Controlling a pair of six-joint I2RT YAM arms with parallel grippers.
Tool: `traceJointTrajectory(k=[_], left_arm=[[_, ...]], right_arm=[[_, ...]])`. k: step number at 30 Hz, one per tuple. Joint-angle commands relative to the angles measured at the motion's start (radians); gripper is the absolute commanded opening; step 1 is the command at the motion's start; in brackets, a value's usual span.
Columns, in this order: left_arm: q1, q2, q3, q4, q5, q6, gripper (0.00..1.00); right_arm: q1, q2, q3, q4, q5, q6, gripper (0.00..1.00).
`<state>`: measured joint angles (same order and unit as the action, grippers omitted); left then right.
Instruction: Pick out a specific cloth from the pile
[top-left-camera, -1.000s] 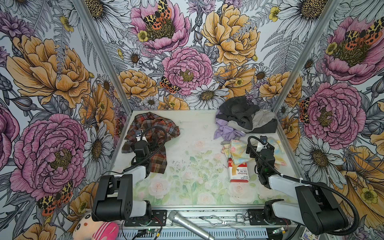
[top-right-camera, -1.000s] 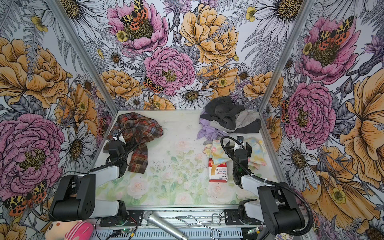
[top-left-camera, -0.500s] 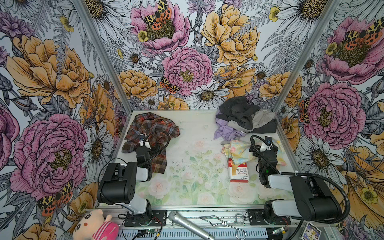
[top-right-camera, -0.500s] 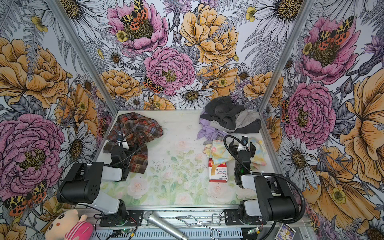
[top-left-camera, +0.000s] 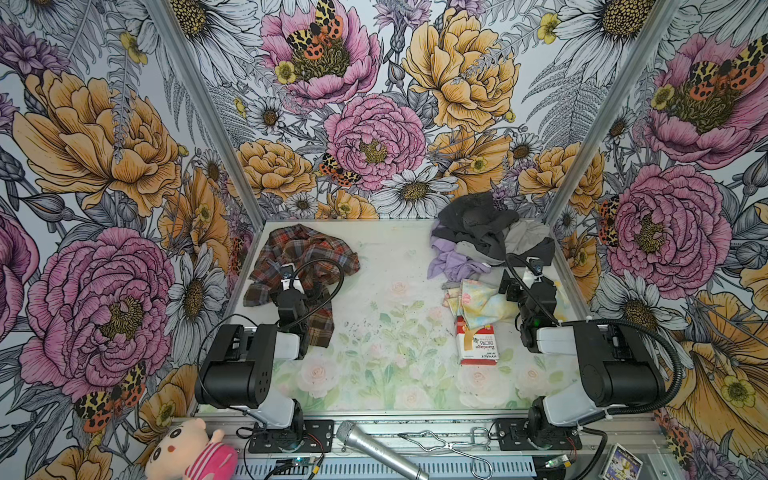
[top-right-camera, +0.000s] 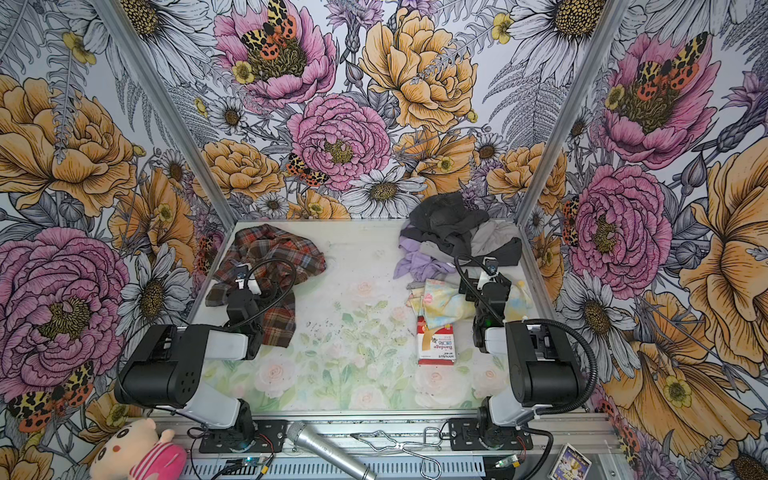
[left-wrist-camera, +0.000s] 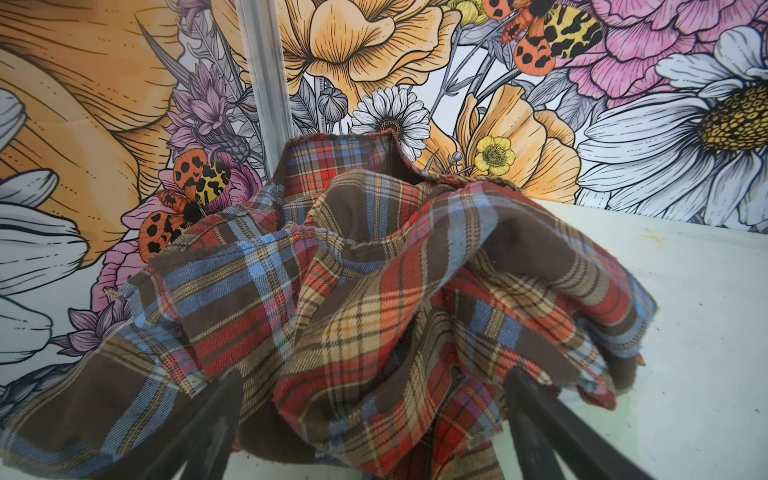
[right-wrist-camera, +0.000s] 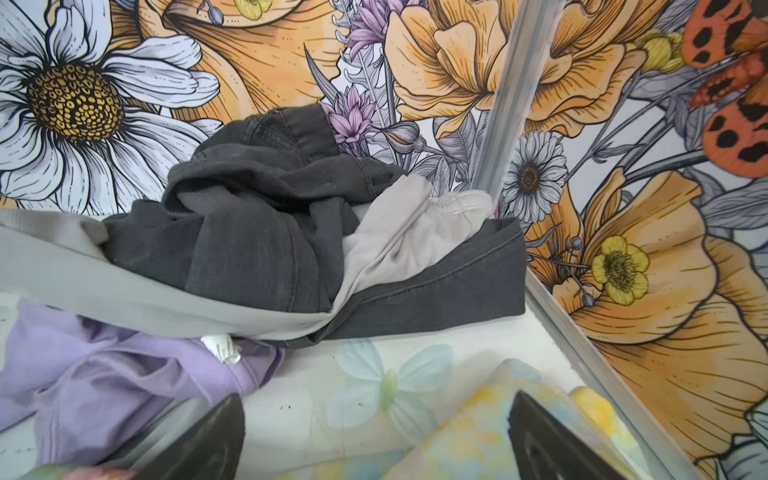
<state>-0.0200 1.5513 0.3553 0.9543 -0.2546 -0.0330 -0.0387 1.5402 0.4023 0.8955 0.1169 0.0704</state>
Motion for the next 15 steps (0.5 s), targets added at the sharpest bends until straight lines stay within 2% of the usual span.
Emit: traceJointTrajectory(k=[1, 15], left_arm=[[0.010, -0.003, 0.005, 0.012, -0.011, 0.004, 0.99], [-0.015, -0.002, 0.011, 0.010, -0.036, 0.029, 0.99]], right_arm=[[0.008, -0.001, -0.006, -0.029, -0.050, 0.014, 0.99], [0.013, -0.004, -0.008, -0.026, -0.047, 0.010, 1.00]])
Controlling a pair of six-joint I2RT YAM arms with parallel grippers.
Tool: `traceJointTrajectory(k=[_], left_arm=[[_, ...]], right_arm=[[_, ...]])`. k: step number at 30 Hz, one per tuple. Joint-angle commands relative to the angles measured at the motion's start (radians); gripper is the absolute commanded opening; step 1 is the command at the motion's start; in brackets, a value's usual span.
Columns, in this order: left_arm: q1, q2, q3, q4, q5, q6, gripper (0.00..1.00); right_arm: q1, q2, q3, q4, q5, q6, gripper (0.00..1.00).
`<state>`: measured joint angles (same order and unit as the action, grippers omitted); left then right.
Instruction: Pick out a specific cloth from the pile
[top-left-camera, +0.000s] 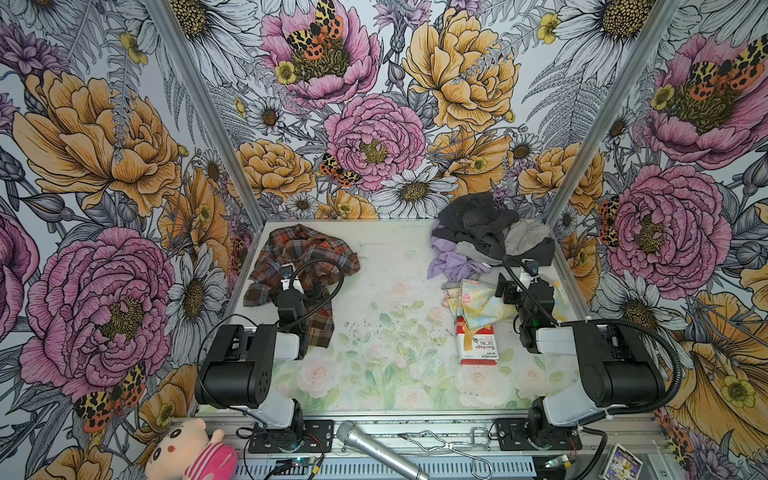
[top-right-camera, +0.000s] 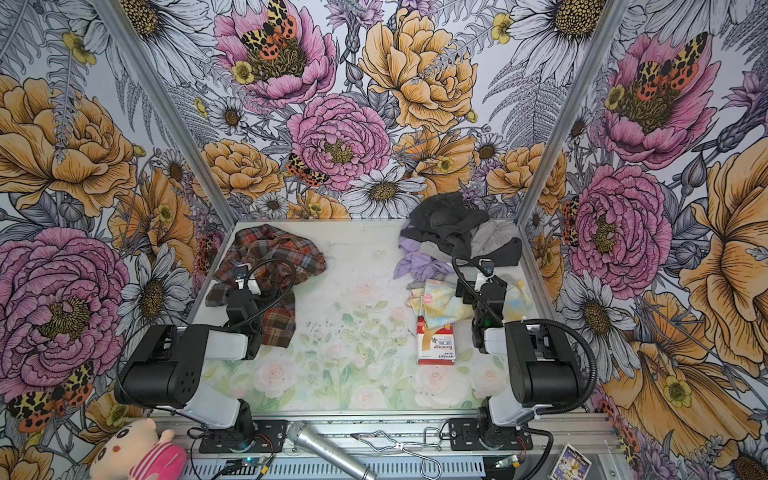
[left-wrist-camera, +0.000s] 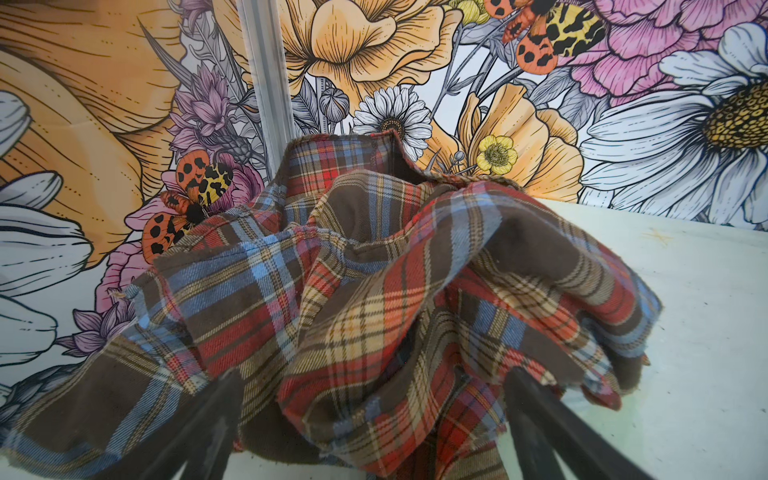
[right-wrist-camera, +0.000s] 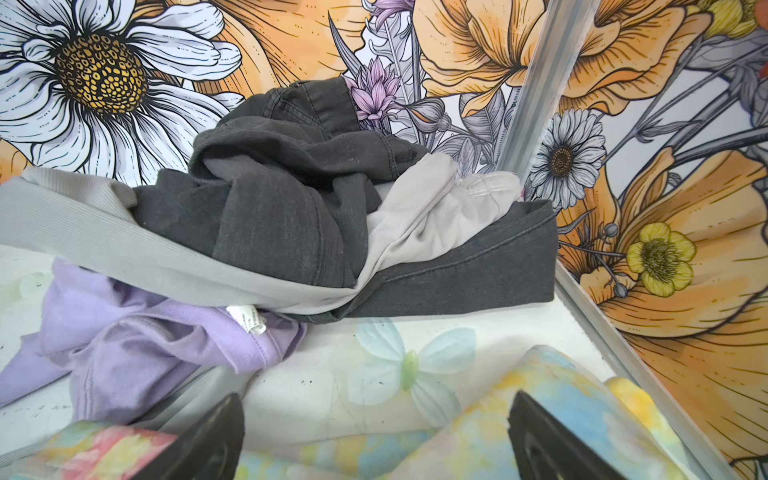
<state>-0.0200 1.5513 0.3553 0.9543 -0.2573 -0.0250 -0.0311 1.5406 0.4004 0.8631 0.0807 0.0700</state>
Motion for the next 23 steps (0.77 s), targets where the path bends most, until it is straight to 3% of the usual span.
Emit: traceJointTrajectory(k=[1, 23], left_arm=[[-0.021, -0.001, 0.006, 0.018, -0.037, 0.026, 0.99], [-0.024, 0.000, 0.005, 0.019, -0.037, 0.032, 0.99]], right_arm=[[0.005, -0.005, -0.007, 0.007, -0.011, 0.011, 0.99], [0.001, -0.002, -0.005, 0.006, -0.021, 0.014, 0.99]])
